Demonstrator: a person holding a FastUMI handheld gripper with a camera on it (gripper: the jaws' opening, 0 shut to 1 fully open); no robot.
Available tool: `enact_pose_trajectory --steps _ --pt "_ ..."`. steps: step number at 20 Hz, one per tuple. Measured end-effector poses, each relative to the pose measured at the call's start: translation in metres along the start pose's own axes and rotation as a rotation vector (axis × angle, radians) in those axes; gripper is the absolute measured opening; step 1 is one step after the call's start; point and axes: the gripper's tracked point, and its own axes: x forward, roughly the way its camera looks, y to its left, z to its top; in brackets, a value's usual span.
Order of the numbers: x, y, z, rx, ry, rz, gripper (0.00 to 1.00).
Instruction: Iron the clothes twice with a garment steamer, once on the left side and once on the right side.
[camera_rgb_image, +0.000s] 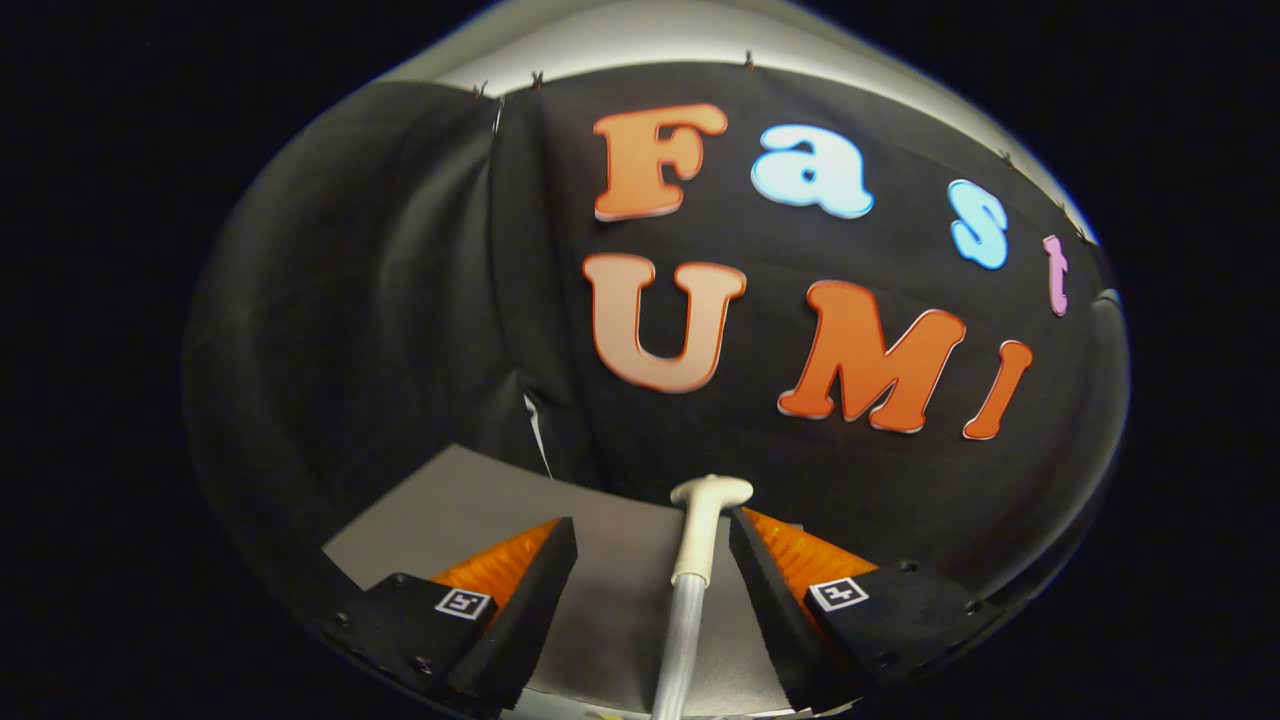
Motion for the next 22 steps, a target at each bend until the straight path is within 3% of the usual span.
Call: enact_pose_trajectory --steps 3,8,11,14,16,22 --pt "0.076 -0.018 -0.036 -0.032 0.118 -0.107 0.98" --pt "0.127 -0.026 -0.077 -0.036 0.251 -0.156 0.97" --pt "0.136 -0.038 -0.095 0.022 0.314 -0.179 0.89" --pt "0.132 -0.043 -0.105 0.093 0.335 -0.159 0.59" --pt "0.125 -0.044 -0.122 0.116 0.373 -0.129 0.49" --pt "0.085 -0.050 -0.106 0.165 0.222 -0.052 0.44"
